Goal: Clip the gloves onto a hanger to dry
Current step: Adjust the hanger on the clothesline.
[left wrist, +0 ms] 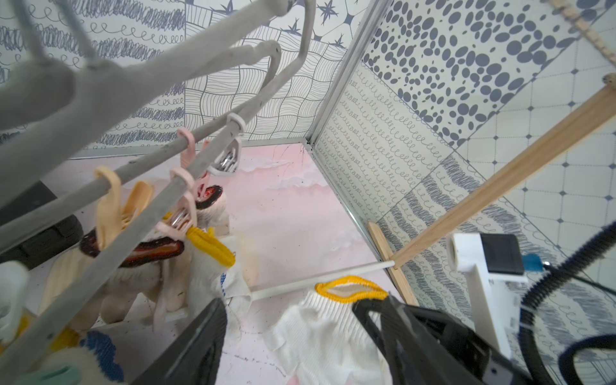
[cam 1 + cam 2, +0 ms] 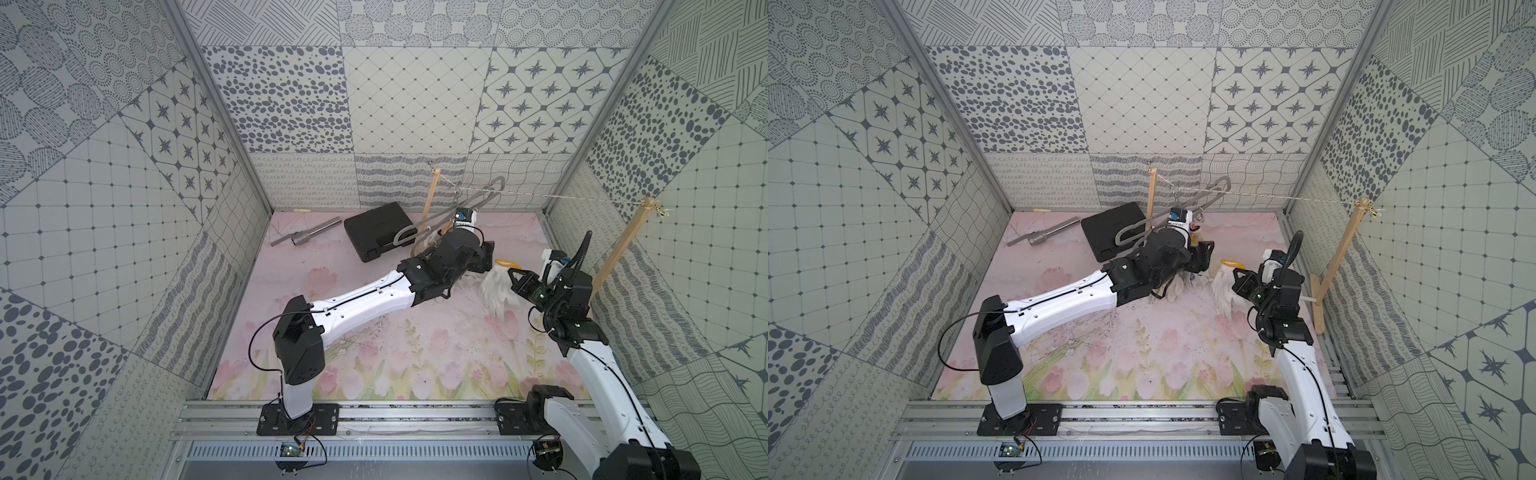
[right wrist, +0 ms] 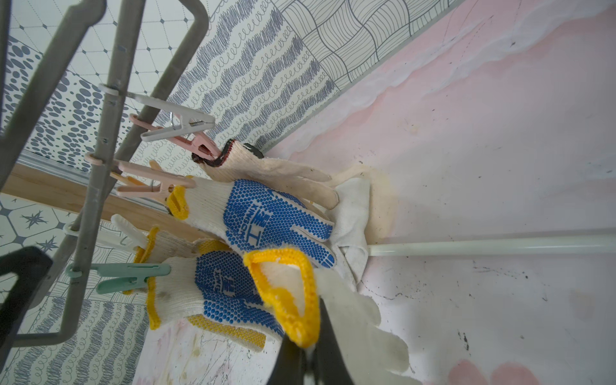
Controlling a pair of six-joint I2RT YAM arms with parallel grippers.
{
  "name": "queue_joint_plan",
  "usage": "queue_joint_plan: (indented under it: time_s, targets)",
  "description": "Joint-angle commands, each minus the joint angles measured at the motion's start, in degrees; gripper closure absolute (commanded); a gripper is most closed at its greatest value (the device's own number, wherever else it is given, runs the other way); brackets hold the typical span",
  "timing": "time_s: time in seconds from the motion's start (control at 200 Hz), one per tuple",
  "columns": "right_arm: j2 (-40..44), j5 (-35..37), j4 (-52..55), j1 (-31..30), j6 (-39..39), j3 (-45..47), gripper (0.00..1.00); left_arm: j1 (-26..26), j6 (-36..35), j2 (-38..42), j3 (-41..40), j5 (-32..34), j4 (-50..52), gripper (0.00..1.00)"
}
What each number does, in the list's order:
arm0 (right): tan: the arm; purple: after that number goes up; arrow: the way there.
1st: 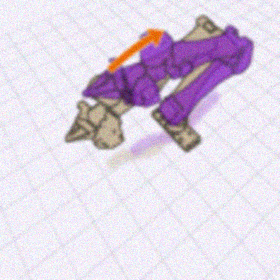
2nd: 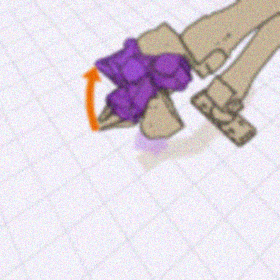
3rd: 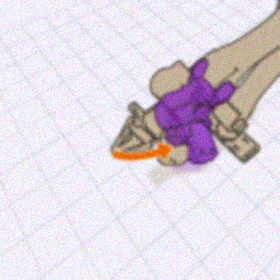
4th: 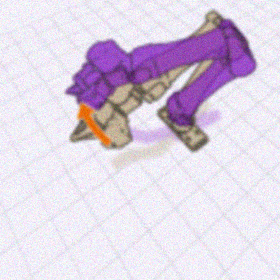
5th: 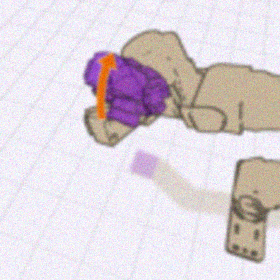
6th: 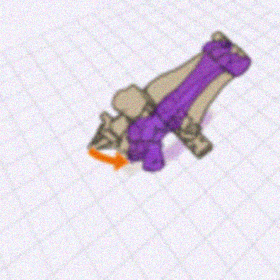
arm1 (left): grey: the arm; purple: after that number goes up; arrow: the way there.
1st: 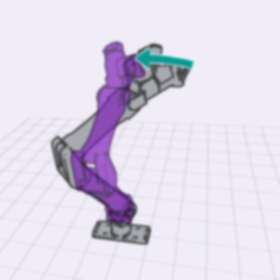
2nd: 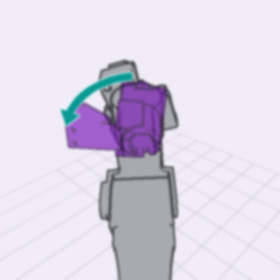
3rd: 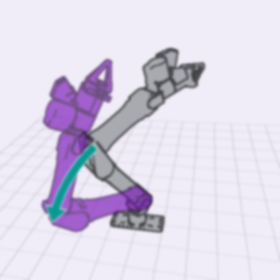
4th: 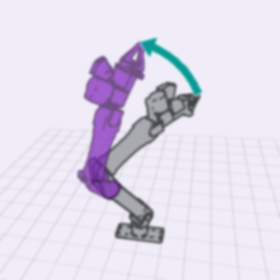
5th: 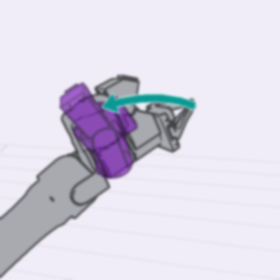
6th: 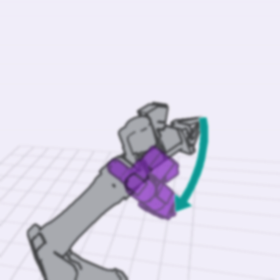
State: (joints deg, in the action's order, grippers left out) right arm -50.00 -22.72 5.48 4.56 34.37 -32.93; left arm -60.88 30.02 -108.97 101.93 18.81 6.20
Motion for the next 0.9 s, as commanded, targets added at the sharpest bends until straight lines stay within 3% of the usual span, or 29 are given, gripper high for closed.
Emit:
queue_joint_plan:
  time_s: [0.0,0.305,0.54,0.891]
  targets:
    - [0.5,-0.1,-4.5,-0.1,0.8,0.5,1.0,-0.2,3.4,-8.6,11.1,6.2,3.1,0.25]
    - [0.1,-0.4,-4.4,0.3,-0.3,0.8,1.0,-0.2,3.6,-23.2,33.0,14.9,14.2,0.21]
    - [-0.2,0.0,-6.1,0.4,1.0,0.8,0.99,0.3,3.2,-26.1,36.5,18.1,12.2,0.2]
    - [-3.2,-0.5,-7.4,0.4,0.8,-1.1,1.0,3.4,5.9,-26.8,37.4,19.3,17.0,0.2]
